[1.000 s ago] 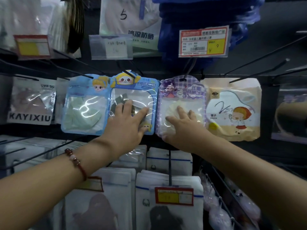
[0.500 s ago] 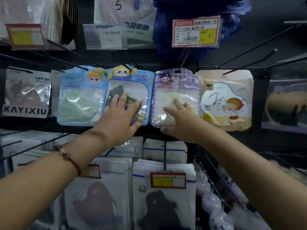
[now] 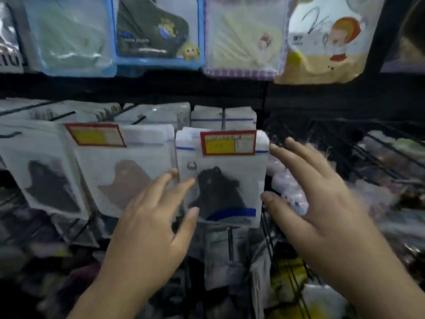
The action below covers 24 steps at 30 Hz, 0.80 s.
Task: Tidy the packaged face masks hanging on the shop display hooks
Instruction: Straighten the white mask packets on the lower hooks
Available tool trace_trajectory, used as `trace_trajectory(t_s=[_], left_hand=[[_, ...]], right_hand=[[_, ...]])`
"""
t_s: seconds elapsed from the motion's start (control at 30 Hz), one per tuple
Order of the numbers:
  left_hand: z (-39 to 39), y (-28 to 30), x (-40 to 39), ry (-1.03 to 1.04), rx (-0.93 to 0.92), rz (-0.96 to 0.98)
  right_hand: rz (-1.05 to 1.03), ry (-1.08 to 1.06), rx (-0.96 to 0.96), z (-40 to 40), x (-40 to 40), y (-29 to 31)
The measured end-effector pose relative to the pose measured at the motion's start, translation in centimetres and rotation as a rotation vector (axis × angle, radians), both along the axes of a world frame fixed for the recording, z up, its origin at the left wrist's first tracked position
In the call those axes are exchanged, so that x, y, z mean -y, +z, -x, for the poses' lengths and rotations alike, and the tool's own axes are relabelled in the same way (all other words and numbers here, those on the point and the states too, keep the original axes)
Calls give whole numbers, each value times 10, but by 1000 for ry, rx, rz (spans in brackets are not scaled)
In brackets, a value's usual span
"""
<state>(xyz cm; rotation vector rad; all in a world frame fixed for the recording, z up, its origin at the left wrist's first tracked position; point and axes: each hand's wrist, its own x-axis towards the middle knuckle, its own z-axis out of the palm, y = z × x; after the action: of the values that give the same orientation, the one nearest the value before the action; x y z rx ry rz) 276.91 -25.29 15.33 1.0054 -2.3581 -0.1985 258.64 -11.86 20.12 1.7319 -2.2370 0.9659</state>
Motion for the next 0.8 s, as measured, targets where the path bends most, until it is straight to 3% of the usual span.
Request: trace_trajectory(t_s=[0.2, 0.43, 0.8], left_hand=[[16, -39, 3, 9, 221, -27], [29, -56, 14, -21, 240, 6], [55, -78, 38, -52, 142, 85]], right_hand=[[-29, 12, -93, -16, -4, -41], [-259, 2, -3, -12, 29, -78], [-135, -93, -35, -14, 75, -113]])
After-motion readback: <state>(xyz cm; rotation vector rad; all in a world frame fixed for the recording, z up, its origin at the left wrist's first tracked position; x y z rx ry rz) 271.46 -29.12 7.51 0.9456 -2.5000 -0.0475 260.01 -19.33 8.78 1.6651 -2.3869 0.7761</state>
